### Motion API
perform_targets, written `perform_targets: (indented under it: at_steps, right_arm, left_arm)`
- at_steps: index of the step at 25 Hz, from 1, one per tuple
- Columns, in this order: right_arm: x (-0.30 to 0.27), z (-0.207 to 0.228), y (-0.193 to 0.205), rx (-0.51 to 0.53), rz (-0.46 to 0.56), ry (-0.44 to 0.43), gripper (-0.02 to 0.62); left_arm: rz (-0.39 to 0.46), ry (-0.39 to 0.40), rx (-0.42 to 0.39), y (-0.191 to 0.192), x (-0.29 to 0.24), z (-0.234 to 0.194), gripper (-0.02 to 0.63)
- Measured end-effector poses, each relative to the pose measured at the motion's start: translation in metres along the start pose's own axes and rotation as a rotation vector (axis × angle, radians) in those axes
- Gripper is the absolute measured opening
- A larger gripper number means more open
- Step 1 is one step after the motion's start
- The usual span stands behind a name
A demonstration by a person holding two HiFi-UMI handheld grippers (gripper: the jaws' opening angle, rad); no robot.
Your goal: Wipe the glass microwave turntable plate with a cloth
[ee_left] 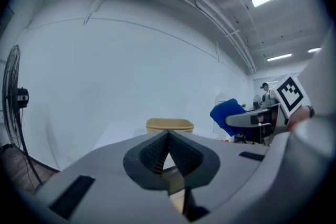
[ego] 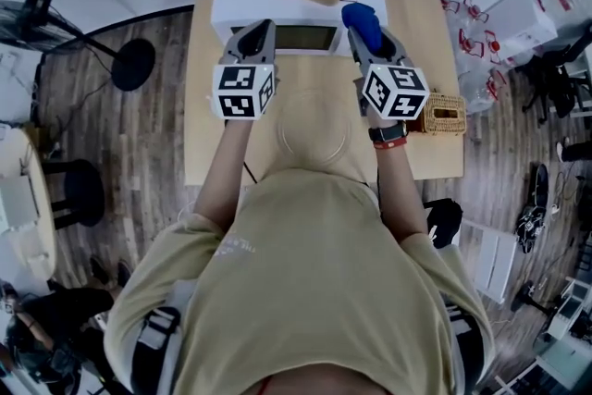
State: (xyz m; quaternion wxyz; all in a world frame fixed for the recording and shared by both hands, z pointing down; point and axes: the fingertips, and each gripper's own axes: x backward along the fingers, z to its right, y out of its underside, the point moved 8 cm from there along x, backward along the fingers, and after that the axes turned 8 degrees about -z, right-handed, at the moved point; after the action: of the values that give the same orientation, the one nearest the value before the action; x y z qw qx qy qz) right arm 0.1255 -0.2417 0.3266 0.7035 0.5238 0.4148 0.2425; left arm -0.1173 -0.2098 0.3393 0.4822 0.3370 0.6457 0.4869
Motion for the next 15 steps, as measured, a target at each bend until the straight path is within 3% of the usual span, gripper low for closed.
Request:
perform_targets:
  at_steps: [5,15]
  right_arm:
    - [0.025,-0.016,-0.014,0.03,0.061,0.053,0.152]
    - [0.04,-0.014,-0.008,0.02,0.044,0.072,0.152]
  left_arm:
    - [0.055,-0.003,-0.024,-0.008,0.017,0.013,0.018]
    - [0.089,0.011,-0.045,-0.015,0.029,0.03,0.018]
